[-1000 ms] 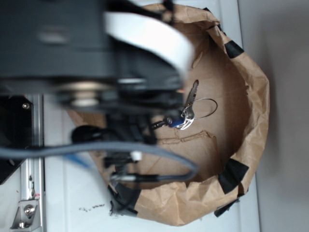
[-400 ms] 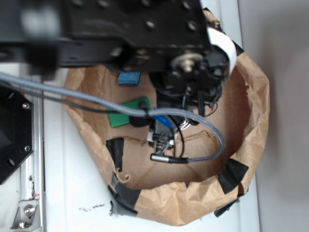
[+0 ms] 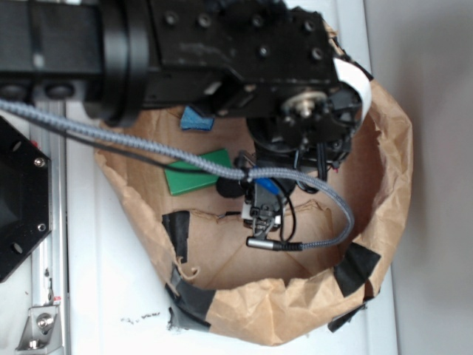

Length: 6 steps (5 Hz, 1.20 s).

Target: Grab the silver keys.

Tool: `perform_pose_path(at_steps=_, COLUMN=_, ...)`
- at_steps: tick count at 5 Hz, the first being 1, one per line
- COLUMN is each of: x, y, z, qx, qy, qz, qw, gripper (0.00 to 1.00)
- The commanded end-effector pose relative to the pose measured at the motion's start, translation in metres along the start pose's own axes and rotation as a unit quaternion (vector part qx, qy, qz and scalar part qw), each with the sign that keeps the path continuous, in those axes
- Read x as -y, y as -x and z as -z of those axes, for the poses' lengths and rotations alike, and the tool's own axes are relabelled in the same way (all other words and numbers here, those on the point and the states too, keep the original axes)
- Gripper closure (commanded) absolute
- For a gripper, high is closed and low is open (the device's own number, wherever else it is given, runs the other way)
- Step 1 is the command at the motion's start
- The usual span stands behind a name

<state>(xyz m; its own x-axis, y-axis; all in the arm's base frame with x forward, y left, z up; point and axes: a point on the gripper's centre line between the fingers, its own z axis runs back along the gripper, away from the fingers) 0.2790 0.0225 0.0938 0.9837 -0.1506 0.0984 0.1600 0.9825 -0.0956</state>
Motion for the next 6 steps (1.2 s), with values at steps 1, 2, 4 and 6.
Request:
perform_pose_path(at_steps=1, x=-0.0234, y=-0.0133, z=-0.0037, qx=0.021, qy=-0.013, qz=-0.047, qw=0.999, gripper=0.00)
perform_pose_path(at_steps=2, x=-0.0272, y=-0.0139, z=-0.0059, qx=0.029, qy=-0.019, qz=-0.064, qw=0.997, gripper=0.00)
perform_pose_path(at_steps=4, x=-0.0297, y=-0.0148, z=-0.0080, qx=0.039, qy=-0.031, qz=-0.085, qw=0.995, gripper=0.00)
perform_pose_path(at_steps=6, x=-0.0297, y=-0.0148, z=-0.0080, qx=0.039, qy=-0.031, qz=-0.085, qw=0.995, gripper=0.00)
